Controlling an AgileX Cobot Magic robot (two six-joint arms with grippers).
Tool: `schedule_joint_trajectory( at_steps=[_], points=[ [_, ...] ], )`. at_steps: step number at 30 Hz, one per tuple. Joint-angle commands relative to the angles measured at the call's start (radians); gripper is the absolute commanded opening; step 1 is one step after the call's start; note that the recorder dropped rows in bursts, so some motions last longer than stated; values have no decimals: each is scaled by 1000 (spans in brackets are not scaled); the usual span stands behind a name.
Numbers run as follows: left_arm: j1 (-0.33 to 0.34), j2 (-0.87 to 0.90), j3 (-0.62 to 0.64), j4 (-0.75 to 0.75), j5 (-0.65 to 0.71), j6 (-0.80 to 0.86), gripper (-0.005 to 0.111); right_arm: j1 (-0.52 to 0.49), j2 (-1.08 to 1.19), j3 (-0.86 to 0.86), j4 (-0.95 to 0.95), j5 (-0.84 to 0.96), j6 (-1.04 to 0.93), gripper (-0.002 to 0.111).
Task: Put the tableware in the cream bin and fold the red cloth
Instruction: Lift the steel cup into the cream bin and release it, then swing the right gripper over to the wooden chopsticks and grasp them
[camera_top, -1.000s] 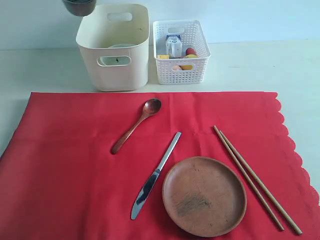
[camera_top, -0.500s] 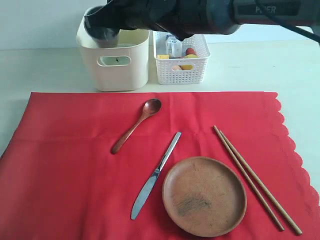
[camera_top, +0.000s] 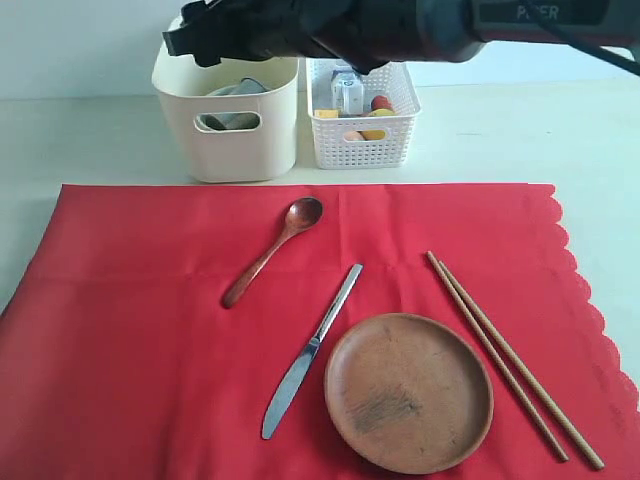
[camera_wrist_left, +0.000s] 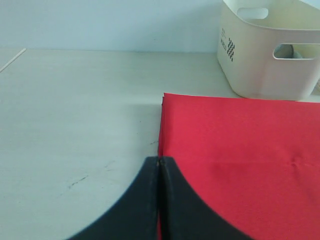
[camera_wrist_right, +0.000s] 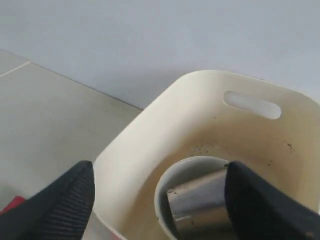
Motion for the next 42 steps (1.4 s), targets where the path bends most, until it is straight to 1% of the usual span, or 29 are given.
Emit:
schedule_joint_trajectory(
  at_steps=[1,3,4,6,12,15,18,20,28,31,34,38,42],
  points=[
    [2,-7,3,2,-13,1,0,-3,-72,-5,-34,110,0,70],
    [2,-7,3,2,-13,1,0,-3,-102,-5,-57,151,0,69],
    [2,-7,3,2,-13,1,0,-4,-117,-5,-76,181,0,66],
    [2,-7,3,2,-13,1,0,-4,-146,-5,-107,229,0,57],
    [2,-7,3,2,-13,1,0,-4,-224,-5,-124,364,0,17],
    [2,-7,3,2,-13,1,0,-4,-260,-5,-124,432,5,1],
    [2,-7,3,2,-13,1,0,-4,-306,20,-150,494,18,0],
    [2,-7,3,2,-13,1,0,-4,-359,94,-150,496,25,0],
    [2,-7,3,2,-13,1,0,-4,-689,547,-150,474,29,0],
    [2,-7,3,2,-13,1,0,-4,-796,678,-150,495,29,0],
    [2,-7,3,2,-13,1,0,-4,-852,754,-155,499,29,0],
    [2,-7,3,2,-13,1,0,-4,-876,846,-225,505,38,0],
    [2,-7,3,2,-13,1,0,-4,-849,927,-399,488,90,0]
  ],
)
